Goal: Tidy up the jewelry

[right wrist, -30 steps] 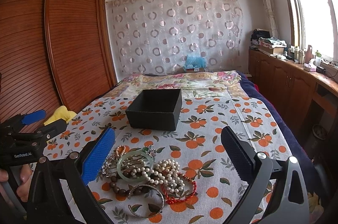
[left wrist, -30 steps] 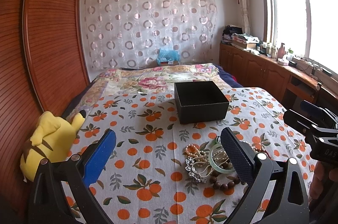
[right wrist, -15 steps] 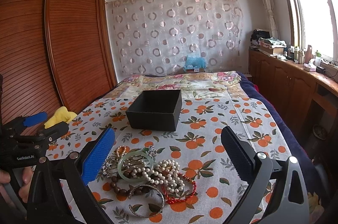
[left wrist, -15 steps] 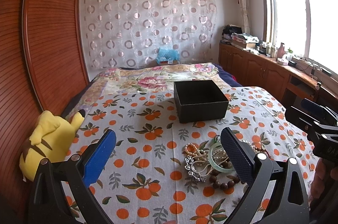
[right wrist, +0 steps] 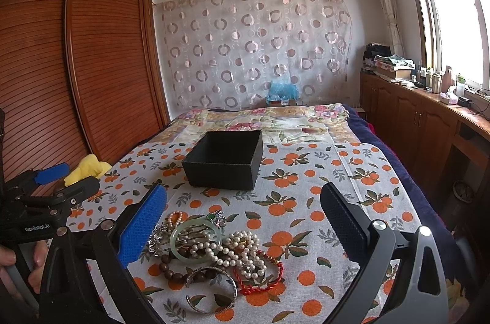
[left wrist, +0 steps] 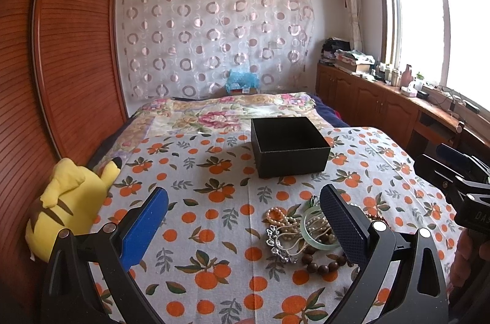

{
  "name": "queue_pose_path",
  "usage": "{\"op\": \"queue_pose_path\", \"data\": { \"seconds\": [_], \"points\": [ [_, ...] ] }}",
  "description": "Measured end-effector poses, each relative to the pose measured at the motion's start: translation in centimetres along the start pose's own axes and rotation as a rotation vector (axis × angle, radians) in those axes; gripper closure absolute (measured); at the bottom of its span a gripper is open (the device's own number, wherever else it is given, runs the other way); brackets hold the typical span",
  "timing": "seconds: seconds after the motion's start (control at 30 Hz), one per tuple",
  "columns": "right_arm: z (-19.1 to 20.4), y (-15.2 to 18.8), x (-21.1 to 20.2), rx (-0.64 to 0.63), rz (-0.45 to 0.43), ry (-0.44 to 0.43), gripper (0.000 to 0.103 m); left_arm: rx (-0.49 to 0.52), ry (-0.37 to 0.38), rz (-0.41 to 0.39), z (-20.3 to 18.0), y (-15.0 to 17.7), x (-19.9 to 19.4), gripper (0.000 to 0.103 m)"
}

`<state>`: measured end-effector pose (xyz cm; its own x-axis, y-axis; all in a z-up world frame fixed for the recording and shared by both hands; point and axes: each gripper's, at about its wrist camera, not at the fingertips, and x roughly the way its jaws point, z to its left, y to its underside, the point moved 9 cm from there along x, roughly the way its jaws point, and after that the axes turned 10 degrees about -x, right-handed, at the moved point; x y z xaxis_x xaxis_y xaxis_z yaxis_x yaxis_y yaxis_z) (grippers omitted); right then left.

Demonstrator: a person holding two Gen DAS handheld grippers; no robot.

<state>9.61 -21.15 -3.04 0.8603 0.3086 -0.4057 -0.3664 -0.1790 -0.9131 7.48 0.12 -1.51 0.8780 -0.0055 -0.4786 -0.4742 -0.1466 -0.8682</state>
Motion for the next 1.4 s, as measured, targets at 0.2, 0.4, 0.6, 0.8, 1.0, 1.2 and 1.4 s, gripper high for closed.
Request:
{"op": "queue_pose_path", "data": {
  "seconds": [0.2,0.4,0.6,0.8,1.0,1.2,1.4],
  "points": [
    [0.0,0.0,0.0,-0.001,0.0,-0.001,0.002,0.0,0.002,0.0,-0.1,-0.1,-0.1,0.008],
    [-0.1,-0.1,0.1,0.002,0.0,-0.001,0.002,-0.003,0.003,0.013,-0.4,-0.2,-0.1,0.008],
    [-0.3,0.3,-0.1,-0.004,0.007,-0.019,0.002,-0.005,0.015,0.043,-0.2,1.4,1.3,0.008],
    [-0.5,2.7,0.9,-0.02,0.081,-0.069,0.002,-0.011,0.028,0.088,0.1,2.7,2.8,0.008],
    [0.0,5.2,2.0,-0.054,0.147,-0.115,0.014,-0.004,0.055,0.137,0.2,4.1,4.0,0.008],
    [1.0,7.4,2.5,-0.09,0.216,-0.166,0.038,0.013,0.08,0.189,-0.1,5.4,5.0,0.008],
    [1.8,9.4,2.8,-0.114,0.288,-0.227,0.068,0.035,0.1,0.247,-0.7,6.6,6.1,0.008]
  ]
}}
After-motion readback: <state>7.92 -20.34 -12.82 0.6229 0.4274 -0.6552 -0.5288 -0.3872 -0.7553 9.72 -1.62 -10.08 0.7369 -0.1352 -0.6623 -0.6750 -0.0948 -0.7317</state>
